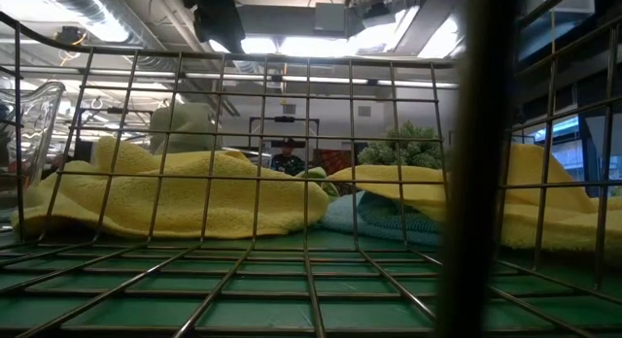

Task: Sort microfiber towel by color & place in baskets
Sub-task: Put the bottom light blue microfiber towel into the wire basket

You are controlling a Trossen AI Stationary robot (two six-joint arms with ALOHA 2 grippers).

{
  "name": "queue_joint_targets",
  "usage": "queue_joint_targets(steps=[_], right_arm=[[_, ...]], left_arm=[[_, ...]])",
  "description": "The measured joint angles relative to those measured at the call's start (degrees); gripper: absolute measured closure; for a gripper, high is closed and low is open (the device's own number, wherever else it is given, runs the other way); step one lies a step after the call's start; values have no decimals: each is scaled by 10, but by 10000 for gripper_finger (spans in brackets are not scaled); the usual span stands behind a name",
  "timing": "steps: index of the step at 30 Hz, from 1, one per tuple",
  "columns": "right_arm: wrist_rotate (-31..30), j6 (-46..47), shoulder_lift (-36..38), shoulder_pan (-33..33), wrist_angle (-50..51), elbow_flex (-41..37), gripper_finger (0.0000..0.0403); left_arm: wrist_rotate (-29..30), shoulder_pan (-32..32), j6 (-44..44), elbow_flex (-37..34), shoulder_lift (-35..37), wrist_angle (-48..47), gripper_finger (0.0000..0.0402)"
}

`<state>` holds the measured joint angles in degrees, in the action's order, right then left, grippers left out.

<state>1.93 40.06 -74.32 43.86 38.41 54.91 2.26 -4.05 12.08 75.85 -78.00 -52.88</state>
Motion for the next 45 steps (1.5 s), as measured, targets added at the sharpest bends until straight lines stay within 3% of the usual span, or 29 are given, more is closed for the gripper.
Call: queue_joint_targets(steps=[7,20,31,37,45], right_arm=[[-97,-65,36,0,54,82,399],[-204,-309,40,0,10,231,400],[-204,-519,40,0,-153,250,401],[-198,-574,40,-22,-242,250,400],[-87,-566,4,-120,-253,250,399]], left_arm=[[0,0,0,0,0,0,230],[-31,1,0,0,0,-40,230],[-37,2,28,0,0,-81,230],[-37,2,28,0,0,-80,230],[-35,1,25,0,0,-80,230]])
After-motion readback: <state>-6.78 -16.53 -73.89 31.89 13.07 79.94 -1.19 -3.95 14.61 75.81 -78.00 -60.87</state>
